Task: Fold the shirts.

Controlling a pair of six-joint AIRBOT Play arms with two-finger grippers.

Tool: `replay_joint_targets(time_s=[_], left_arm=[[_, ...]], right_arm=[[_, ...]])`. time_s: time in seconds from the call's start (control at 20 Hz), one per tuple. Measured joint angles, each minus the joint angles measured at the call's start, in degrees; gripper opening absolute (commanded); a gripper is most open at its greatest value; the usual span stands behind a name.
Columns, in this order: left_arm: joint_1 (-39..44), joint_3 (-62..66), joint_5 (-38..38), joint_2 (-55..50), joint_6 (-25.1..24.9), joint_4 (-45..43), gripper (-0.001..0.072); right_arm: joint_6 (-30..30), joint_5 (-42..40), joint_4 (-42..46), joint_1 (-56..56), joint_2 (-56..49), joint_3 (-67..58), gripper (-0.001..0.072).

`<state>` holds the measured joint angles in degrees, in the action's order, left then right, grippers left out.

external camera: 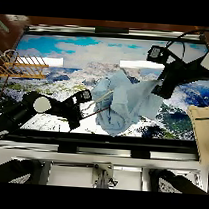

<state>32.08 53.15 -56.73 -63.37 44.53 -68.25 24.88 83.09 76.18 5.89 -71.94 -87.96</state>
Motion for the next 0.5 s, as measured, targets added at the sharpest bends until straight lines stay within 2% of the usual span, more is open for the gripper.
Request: replay_joint_targets(time_s=[0.2, 0.25, 0.3, 0.35, 0.45, 0.5], left_arm=[[0.0, 0.0, 0.7, 0.0, -0.26, -0.22, 0.005], [0.0, 0.0, 0.81, 0.0, -0.31, -0.31, 0.005], [0.0, 0.0, 0.87, 0.0, -0.35, -0.33, 0.0052], [-0.13, 0.0, 1.01, -0.02, -0.42, -0.5, 0.0054], [-0.83, 0.0, 1.95, -0.24, -1.01, -1.38, 0.0069], [-1.16, 0.0, 2.01, -0.44, -0.85, -1.36, 0.0142]], right_arm=[[-3.76, -0.74, -1.81, -0.02, -3.15, 0.0, 0.0676], [-4.24, -1.77, -2.08, -0.04, -3.89, 0.0, 0.0603], [-4.7, -2.62, -2.36, -0.04, -4.59, 0.0, 0.032], [-5.31, -3.26, -2.49, -0.04, -5.05, -0.02, 0.0082], [-5.44, -3.8, -2.58, -0.07, -5.55, 0.0, 0.0085], [-5.16, -4.0, -2.58, 0.0, -5.62, 0.0, 0.0086]])
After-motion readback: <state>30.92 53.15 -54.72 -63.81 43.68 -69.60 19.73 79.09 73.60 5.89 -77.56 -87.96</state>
